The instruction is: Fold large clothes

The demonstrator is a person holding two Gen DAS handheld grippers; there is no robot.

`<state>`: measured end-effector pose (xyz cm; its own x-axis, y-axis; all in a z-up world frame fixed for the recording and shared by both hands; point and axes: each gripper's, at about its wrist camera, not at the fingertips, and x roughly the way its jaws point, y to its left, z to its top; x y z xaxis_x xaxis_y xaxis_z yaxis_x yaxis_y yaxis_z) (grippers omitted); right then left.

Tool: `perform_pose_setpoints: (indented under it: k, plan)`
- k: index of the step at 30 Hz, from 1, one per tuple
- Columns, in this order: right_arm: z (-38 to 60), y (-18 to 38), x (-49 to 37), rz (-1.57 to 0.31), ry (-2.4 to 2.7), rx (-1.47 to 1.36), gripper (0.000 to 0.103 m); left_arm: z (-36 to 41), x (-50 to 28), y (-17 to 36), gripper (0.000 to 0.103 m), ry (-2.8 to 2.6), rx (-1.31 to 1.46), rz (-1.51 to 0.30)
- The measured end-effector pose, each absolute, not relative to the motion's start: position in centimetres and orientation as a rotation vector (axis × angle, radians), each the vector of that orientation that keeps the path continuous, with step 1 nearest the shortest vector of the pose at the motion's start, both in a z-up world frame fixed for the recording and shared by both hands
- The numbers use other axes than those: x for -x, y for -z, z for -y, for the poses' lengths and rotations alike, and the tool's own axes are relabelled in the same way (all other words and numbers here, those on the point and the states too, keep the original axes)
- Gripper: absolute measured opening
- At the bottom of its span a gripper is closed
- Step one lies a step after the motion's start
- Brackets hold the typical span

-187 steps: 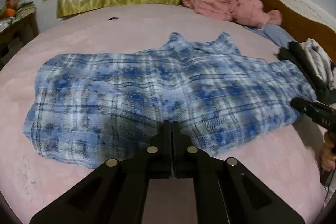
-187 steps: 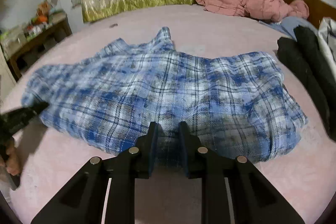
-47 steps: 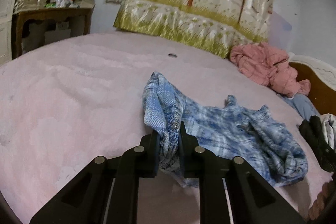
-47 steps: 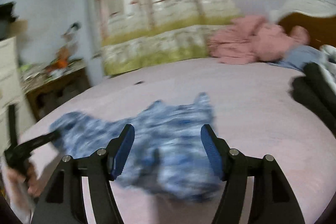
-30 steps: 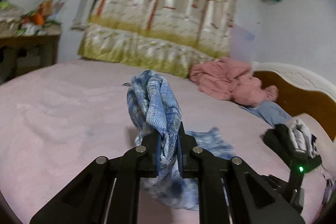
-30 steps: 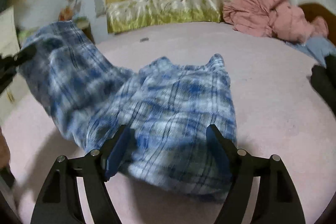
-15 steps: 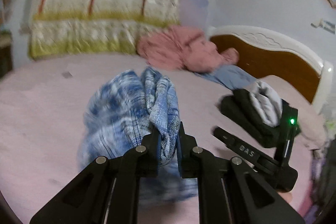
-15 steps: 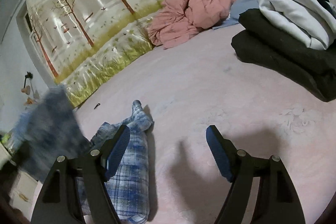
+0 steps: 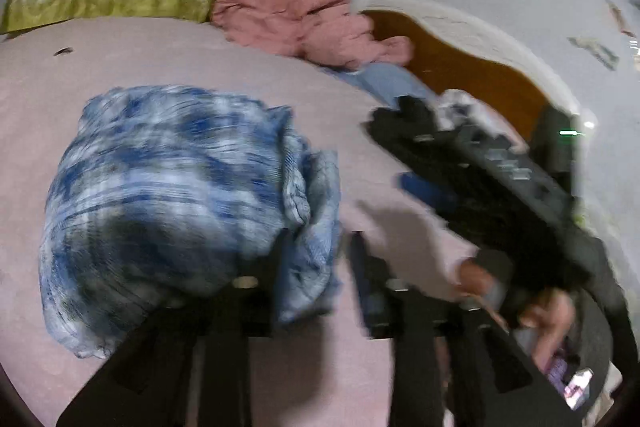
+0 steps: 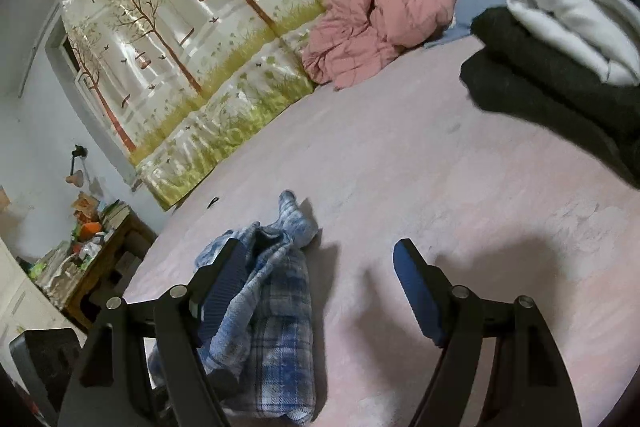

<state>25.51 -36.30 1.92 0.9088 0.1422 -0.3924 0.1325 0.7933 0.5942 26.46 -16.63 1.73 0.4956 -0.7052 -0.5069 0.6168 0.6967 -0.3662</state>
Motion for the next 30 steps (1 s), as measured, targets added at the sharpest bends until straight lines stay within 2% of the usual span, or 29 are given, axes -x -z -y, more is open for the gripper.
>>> perform_pose_setpoints:
  k: [1,2,4,11,16,18,20,21,22,23,26,30]
  plan:
    - [36.2,-1.8,-25.7,-0.444,-0.024,-0.667,0.080,16.1,-25.8,-2.3,0.060,0.818,0.148,-0.648]
    - [36.2,-1.8,-25.7,-0.446,-0.038,-0.672,0.080,15.3,-24.9,-3.1,0.065,0.821,0.152,-0.598]
    - [36.0,-1.8,-25.7,-0.443,-0.043,-0.671,0.080,13.5,-23.6,-4.4,0.081,0.762,0.155,-0.502]
    - [32.5,-2.1,-26.5,-0.480,-0.228,-0.599,0.081,6.5,-24.2,-5.8,0.084,0.493,0.240,-0.339]
    - [28.8,-2.3,-26.5,-0.506,-0.336,-0.491,0.081,4.8,-28.1,-3.3,0.084,0.394,0.300,-0.489]
    - [27.9,-2.6,-25.9,-0.491,-0.302,-0.431,0.068,5.1,-29.3,-2.1,0.084,0.373,0.291,-0.573]
    - [27.2,-2.9,-25.4,-0.494,-0.251,-0.366,0.034,5.6,-29.7,-1.0,0.084,0.376,0.281,-0.638]
    - [26.9,-2.8,-25.3,-0.506,-0.227,-0.329,0.029,5.8,-29.4,-0.6,0.084,0.382,0.283,-0.655]
    - [26.6,-2.8,-25.3,-0.524,-0.215,-0.293,0.020,6.0,-29.2,-0.3,0.084,0.392,0.286,-0.672]
    - [26.3,-2.5,-25.4,-0.549,-0.200,-0.242,0.016,6.1,-28.8,0.1,0.084,0.405,0.280,-0.691]
    - [26.5,-1.5,-25.5,-0.605,-0.138,-0.211,0.016,7.6,-28.2,2.6,0.084,0.451,0.190,-0.781]
    - [28.5,-3.1,-23.4,-0.458,-0.169,-0.338,0.016,7.6,-27.9,3.3,0.084,0.455,0.193,-0.810]
